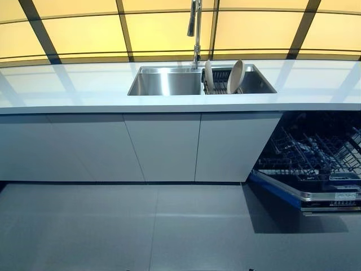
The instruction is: Take plates into dishwasher
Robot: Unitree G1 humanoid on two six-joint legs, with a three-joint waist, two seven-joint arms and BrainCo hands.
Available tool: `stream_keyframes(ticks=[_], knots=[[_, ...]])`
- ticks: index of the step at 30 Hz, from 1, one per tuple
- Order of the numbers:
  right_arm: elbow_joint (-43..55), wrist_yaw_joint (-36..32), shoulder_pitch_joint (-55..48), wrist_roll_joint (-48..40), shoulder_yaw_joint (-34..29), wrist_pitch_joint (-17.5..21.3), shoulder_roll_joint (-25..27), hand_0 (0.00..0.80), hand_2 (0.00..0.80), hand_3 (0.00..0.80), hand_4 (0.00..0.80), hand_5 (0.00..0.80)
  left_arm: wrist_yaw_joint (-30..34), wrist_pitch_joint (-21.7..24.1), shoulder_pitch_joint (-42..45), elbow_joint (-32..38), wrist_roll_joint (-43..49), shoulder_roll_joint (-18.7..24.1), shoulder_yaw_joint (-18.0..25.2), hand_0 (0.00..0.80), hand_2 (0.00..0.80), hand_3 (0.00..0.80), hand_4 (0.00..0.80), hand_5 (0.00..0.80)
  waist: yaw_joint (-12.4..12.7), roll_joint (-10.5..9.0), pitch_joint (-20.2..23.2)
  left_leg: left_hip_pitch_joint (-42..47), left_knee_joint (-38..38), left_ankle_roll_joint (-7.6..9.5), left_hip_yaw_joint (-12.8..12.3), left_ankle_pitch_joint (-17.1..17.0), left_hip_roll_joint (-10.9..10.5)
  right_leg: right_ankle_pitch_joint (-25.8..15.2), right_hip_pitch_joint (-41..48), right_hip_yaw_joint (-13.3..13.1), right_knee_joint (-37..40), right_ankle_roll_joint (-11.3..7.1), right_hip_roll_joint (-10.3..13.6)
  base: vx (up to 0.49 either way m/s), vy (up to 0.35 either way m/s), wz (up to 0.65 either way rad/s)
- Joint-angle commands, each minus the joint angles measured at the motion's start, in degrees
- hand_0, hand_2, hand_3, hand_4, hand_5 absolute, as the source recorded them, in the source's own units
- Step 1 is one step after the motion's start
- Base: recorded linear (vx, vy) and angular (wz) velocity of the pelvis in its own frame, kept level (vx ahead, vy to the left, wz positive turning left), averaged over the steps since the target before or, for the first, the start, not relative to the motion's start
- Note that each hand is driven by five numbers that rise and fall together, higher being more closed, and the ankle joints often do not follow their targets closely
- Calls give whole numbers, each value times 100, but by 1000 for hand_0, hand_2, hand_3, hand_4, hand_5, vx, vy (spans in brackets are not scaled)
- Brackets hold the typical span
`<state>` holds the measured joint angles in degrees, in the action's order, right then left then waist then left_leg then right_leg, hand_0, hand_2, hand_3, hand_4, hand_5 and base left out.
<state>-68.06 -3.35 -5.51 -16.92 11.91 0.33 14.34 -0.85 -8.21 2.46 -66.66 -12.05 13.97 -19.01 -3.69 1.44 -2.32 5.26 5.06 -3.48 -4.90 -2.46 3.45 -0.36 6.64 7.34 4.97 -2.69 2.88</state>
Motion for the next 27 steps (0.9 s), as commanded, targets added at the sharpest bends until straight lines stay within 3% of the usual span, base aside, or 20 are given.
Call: stream_keyframes(ticks=[1,11,27], knots=[[-103,-83,459,-3,153,-110,37,0,0,0,0,0,-182,-40,-467,-236,-3,15,108,0,0,0,0,0,23,-90,-283,118,-6,466,-18,372,-534,107,-225,-35,-367,-111,-235,0,0,0],[-102,-63,500,64,134,-113,96,0,0,0,0,0,-121,-99,-536,-187,-111,29,66,0,0,0,0,0,33,-82,-282,178,-6,468,109,349,-533,202,-160,2,-449,-52,-266,6,-24,2],[-171,384,496,366,159,-97,53,0,0,0,0,0,-35,61,-424,-300,160,-32,42,0,0,0,0,0,58,-87,-277,122,-6,417,81,331,-512,159,-146,36,-335,-64,-238,18,-2,1]])
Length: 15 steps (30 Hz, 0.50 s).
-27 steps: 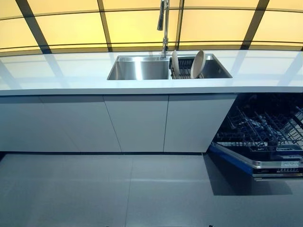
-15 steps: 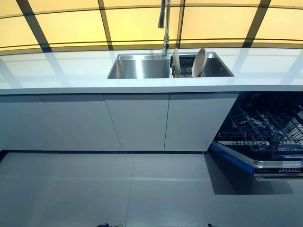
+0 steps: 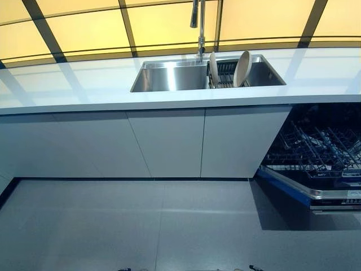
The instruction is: Take plates into dishwasher
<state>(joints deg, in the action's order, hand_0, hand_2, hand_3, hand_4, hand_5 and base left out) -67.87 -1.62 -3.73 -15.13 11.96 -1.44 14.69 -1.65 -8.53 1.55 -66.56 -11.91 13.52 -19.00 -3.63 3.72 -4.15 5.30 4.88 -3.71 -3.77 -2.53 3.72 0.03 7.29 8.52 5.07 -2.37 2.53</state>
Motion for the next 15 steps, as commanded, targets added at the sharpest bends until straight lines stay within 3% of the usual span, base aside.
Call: stream_keyframes(ticks=[1,15], knots=[[-197,221,318,185,157,88,16,0,0,0,0,0,45,99,-334,-317,151,10,47,0,0,0,0,0,53,-322,-92,114,12,443,-36,339,-536,121,-215,-86,-342,-95,-207,0,0,0],[-98,120,497,306,380,-92,-60,0,0,0,0,0,-51,156,-432,-379,496,102,88,0,0,0,0,0,168,-499,-92,154,12,506,40,356,-532,137,-174,-131,-391,-105,-251,10,-23,0]])
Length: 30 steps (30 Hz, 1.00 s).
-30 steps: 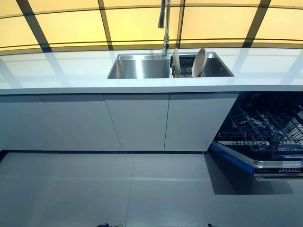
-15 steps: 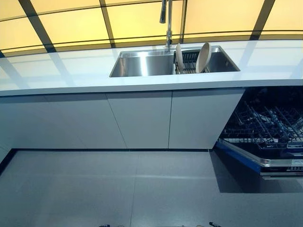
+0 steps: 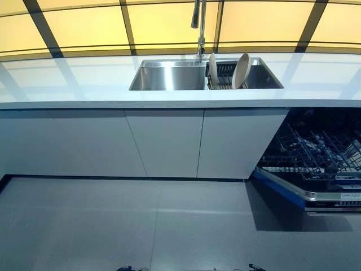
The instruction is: Take plates into dishwasher
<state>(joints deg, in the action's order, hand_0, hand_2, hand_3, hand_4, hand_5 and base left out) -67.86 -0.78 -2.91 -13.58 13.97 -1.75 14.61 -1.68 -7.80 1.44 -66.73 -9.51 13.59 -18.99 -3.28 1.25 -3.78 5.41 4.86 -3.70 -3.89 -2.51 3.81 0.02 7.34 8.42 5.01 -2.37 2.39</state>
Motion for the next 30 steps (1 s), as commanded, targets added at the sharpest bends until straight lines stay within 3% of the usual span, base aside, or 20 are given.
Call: stream_keyframes(ticks=[1,3,5,6,7,8,9,10,11,12,13,14,16,17,19,22,25,27,30], knots=[[-83,-8,415,232,207,-69,-62,0,0,0,0,0,-54,81,-411,-366,275,102,93,0,0,0,0,0,131,-263,-122,154,14,504,66,353,-541,139,-174,-150,-380,-97,-252,86,-92,0],[-18,-65,464,456,314,-105,-49,0,0,0,0,0,-193,91,-416,-341,235,110,128,0,0,0,0,0,130,-295,-133,105,-223,477,52,406,-510,176,-209,-237,-449,-39,-272,65,-105,-1],[32,-92,518,602,395,-114,29,0,0,0,0,0,-280,147,-422,-276,68,139,169,0,0,0,0,0,134,-390,-210,-285,-1108,431,-96,598,-476,205,-292,-287,-592,60,-207,-9,-90,-4],[67,-91,527,629,430,-122,69,0,0,0,0,0,-310,197,-424,-250,-84,145,199,0,0,0,0,0,150,-456,-272,-611,-1828,402,-141,504,-422,214,-326,-312,-669,134,-179,-62,-155,-12],[135,-69,507,570,494,-148,141,0,0,0,0,0,-330,277,-426,-204,-341,145,249,0,0,0,0,0,228,-513,-447,-1382,-2993,321,-66,100,-363,244,-358,-338,-811,288,-206,-75,-156,-12],[146,-69,497,547,504,-155,163,0,0,0,0,0,-337,320,-419,-210,-361,133,266,0,0,0,0,0,247,-515,-507,-1666,-3500,304,-5,54,-400,254,-365,-348,-859,330,-222,-87,-166,-8],[159,-66,466,558,516,-164,215,0,0,0,0,0,-338,406,-389,-217,-453,101,328,0,0,0,0,0,321,-527,-657,-2226,-4144,262,63,-232,-508,273,-375,-389,-961,419,-244,-31,-94,12],[116,-104,444,603,498,-216,250,0,0,0,0,0,-333,403,-349,-229,-654,67,389,0,0,0,0,0,380,-460,-780,-2507,-4220,207,47,-387,-482,297,-319,-390,-993,460,-318,139,-44,26],[-48,-160,440,520,467,-242,237,0,0,0,0,0,-264,356,-276,-320,-937,9,527,0,0,0,0,0,478,-322,-866,-2470,-3323,149,-3,-600,-487,295,-177,-443,-901,405,-462,188,10,15],[-68,-164,443,502,459,-239,232,0,0,0,0,0,-273,360,-266,-332,-974,3,543,0,0,0,0,0,495,-325,-900,-2397,-3191,148,-29,-630,-492,295,-121,-462,-880,394,-461,304,46,-4],[-180,-216,447,440,387,-184,193,0,0,0,0,0,-271,399,-210,-393,-1085,-28,644,0,0,0,0,0,549,-255,-922,-2294,-2505,129,-97,-779,-418,336,-9,-497,-828,358,-556,385,65,-21],[-272,-227,418,399,282,-133,156,0,0,0,0,0,-248,448,-157,-460,-1244,-39,775,0,0,0,0,0,648,-138,-905,-2264,-1409,26,-61,-1109,-319,455,193,-566,-781,319,-706,489,93,-20],[-316,-164,372,387,222,-179,163,0,0,0,0,0,-275,456,-86,-504,-1385,-91,856,0,0,0,0,0,813,-90,-884,-2317,-421,-131,240,-1439,-340,579,513,-774,-717,291,-768,448,116,-20],[-339,-146,357,449,144,-204,172,0,0,0,0,0,-281,440,-59,-505,-1418,-120,902,0,0,0,0,0,850,-88,-856,-2321,-334,-127,298,-1415,-362,639,590,-832,-710,283,-750,291,107,-18],[-393,-85,364,458,56,-203,192,0,0,0,0,0,-330,383,-69,-475,-1623,-174,960,0,0,0,0,0,814,-80,-756,-2228,-412,-5,94,-1089,-356,763,601,-895,-787,248,-648,313,172,-28],[-384,-15,329,555,-90,-237,111,0,0,0,0,0,-304,500,-64,-488,-1607,-122,1005,0,0,0,0,0,813,-99,-655,-2189,-867,138,141,-723,-366,1054,667,-810,-1160,108,-349,343,134,-31],[-289,-76,267,643,-161,-237,68,0,0,0,0,0,-340,470,-112,-380,-1354,-35,984,0,0,0,0,0,799,-149,-597,-2266,-1200,183,-158,-519,-286,1200,762,-568,-1309,-5,-112,255,46,-17],[-173,-154,303,580,-89,-209,89,0,0,0,0,0,-404,407,-264,-311,-1453,72,885,0,0,0,0,0,771,-180,-579,-2432,-1460,188,-315,-457,-191,1254,696,-415,-1358,-20,3,193,2,-11],[-94,-213,267,455,7,-129,91,0,0,0,0,0,-486,316,-302,-224,-1357,101,837,0,0,0,0,0,792,-224,-570,-2693,-1668,132,-342,-534,-78,1215,706,-439,-1192,25,-18,138,-48,-16]])
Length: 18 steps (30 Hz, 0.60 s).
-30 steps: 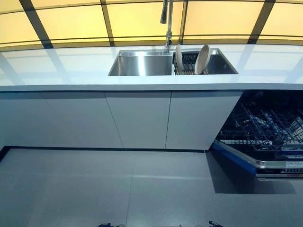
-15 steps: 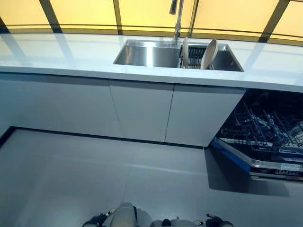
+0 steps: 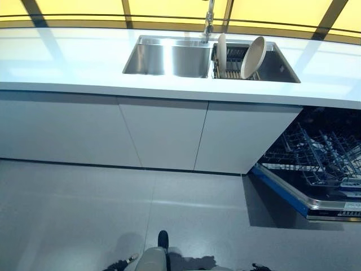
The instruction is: Take plates into dishwasher
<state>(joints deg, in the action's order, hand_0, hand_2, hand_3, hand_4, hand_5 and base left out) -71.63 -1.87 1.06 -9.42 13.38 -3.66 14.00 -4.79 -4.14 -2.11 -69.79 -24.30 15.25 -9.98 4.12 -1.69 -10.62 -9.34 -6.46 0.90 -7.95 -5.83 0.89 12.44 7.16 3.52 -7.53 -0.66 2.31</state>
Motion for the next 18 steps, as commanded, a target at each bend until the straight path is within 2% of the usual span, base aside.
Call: stream_keyframes(ticks=[1,5,8,12,13,14,15,16,17,18], knots=[[301,-128,-135,7,80,74,155,0,0,0,0,0,-176,-44,58,80,120,-60,-74,0,0,0,0,0,53,63,112,-1232,-558,-328,70,-194,226,-29,722,43,88,-141,-10,137,-55,0],[398,-286,-209,-165,55,221,146,0,0,0,0,0,-272,-35,177,92,-36,-99,28,0,0,0,0,0,88,21,122,-1181,-598,-313,156,-59,235,-95,756,87,262,-215,71,129,-14,0],[368,-204,-212,-31,-24,297,137,0,0,0,0,0,-262,5,257,48,120,-113,94,0,0,0,0,0,93,7,162,-1091,-683,-243,207,152,167,-153,789,147,249,-328,243,174,61,-3],[223,128,-119,-171,-229,332,131,0,0,0,0,0,-241,-62,238,-9,221,-115,60,0,0,0,0,0,32,22,275,-1021,-1094,-55,43,577,97,-173,853,203,-274,-479,549,255,132,2],[204,201,-102,-251,-314,320,115,0,0,0,0,0,-218,-95,206,-25,307,-103,58,0,0,0,0,0,23,4,324,-932,-1060,49,11,649,14,-383,879,250,-651,-591,680,299,177,9],[210,271,-106,-304,-371,308,102,0,0,0,0,0,-219,-97,177,-34,379,-90,52,0,0,0,0,0,28,-7,379,-835,-949,145,24,669,-90,-768,860,253,-1099,-676,781,336,221,3],[229,365,-144,-355,-438,338,80,0,0,0,0,0,-210,-82,146,-50,430,-62,-9,0,0,0,0,0,-19,24,446,-571,-681,279,126,702,-260,-1587,484,85,-2155,-780,874,323,232,-13],[244,395,-189,-364,-470,374,88,0,0,0,0,0,-186,-91,131,-46,466,-28,-81,0,0,0,0,0,-143,108,442,-304,-497,345,208,744,-308,-1937,-119,-122,-2989,-809,745,330,231,-10],[263,422,-226,-381,-479,414,109,0,0,0,0,0,-189,-109,121,-37,501,4,-126,0,0,0,0,0,-270,173,406,-72,-360,367,251,767,-332,-2034,-693,-191,-3444,-785,614,280,193,7],[296,431,-245,-391,-451,439,144,0,0,0,0,0,-205,-124,106,-25,494,37,-140,0,0,0,0,0,-411,245,324,206,-217,360,282,776,-337,-1987,-1409,-82,-3642,-692,601,233,140,23]])
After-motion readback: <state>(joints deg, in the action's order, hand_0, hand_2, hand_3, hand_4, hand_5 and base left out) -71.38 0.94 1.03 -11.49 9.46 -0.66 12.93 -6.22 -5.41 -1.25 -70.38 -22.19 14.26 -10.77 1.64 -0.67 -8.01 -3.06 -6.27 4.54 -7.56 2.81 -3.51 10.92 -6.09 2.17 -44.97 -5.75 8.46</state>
